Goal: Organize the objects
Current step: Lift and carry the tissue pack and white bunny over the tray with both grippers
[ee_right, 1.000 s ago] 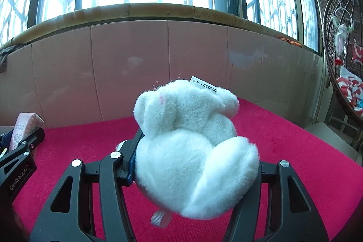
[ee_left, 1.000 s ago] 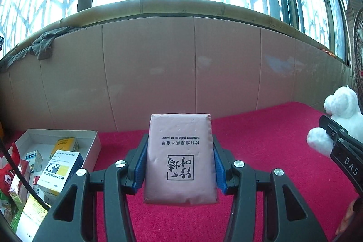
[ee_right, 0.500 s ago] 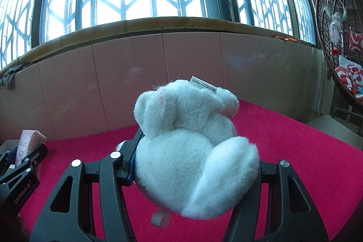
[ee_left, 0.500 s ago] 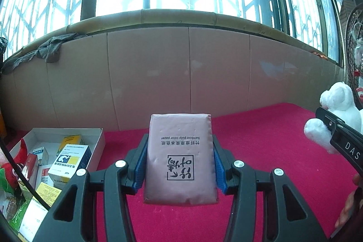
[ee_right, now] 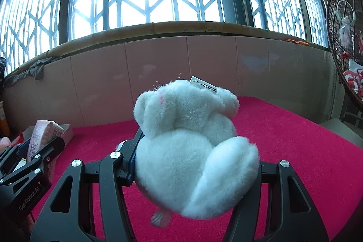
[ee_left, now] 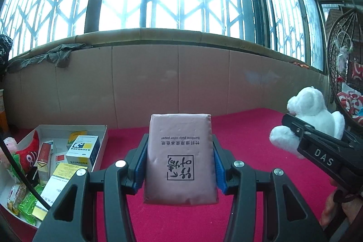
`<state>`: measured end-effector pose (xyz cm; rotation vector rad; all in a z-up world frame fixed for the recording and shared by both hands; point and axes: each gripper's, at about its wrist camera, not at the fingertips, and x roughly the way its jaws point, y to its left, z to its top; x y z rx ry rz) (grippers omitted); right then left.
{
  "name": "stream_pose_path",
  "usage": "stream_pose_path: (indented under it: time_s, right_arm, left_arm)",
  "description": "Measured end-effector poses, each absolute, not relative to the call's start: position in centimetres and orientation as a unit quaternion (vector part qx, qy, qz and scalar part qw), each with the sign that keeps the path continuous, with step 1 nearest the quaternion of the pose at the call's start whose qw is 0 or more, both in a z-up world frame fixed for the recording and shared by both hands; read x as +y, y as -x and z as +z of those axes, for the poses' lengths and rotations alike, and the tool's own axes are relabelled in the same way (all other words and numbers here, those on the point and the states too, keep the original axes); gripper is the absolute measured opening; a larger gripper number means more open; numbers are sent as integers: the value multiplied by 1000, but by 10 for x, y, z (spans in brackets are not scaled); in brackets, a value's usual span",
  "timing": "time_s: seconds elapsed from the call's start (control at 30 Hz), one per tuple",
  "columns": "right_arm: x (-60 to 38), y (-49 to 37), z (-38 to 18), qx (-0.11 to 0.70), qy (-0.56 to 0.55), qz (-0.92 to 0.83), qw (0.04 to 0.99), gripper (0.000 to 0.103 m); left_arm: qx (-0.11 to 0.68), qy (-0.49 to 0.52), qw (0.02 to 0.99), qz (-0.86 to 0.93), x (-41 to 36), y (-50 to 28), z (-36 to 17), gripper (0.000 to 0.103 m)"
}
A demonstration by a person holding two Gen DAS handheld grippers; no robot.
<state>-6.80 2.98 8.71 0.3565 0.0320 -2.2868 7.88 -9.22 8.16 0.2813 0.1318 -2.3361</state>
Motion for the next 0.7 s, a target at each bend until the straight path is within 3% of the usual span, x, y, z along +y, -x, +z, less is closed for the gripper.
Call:
stream_pose_path:
  time_s: [0.7]
  right_arm:
    - [11, 6, 111, 48, -126, -873, 469, 58]
  left_arm:
    - [70, -59, 424, -901, -97, -163, 116, 49]
